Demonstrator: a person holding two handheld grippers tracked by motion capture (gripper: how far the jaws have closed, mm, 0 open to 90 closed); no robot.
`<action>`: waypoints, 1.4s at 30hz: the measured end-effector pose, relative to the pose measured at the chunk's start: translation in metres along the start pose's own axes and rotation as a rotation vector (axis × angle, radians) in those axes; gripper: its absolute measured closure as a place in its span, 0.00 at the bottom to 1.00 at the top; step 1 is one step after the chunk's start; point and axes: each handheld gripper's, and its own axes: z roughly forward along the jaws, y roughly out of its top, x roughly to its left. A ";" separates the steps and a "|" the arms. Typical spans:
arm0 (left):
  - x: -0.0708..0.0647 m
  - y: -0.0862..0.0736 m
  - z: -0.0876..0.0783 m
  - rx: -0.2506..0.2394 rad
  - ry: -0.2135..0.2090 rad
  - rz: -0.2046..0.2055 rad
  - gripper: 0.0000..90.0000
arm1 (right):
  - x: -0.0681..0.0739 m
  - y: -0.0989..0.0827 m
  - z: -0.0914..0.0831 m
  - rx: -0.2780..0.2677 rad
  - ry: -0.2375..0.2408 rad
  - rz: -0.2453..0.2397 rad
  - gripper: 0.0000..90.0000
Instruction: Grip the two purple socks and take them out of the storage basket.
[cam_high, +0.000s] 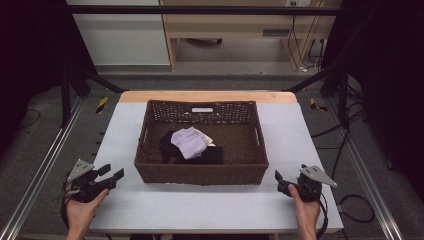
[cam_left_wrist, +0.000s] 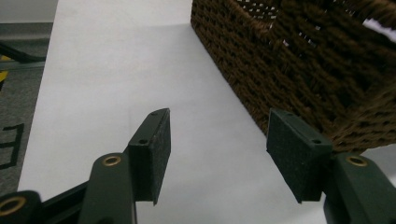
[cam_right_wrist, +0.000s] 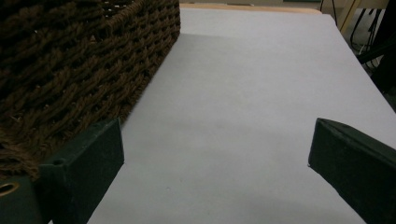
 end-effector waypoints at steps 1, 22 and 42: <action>0.000 0.000 0.000 0.000 0.000 0.000 0.45 | -0.001 0.000 0.000 0.004 0.002 0.003 0.04; -0.011 0.065 -0.012 -0.140 -0.047 0.025 0.45 | -0.004 -0.003 0.000 -0.002 -0.021 0.018 0.05; -0.055 0.124 0.008 -0.182 -0.080 0.112 0.46 | -0.004 -0.003 0.001 0.003 -0.021 0.016 0.05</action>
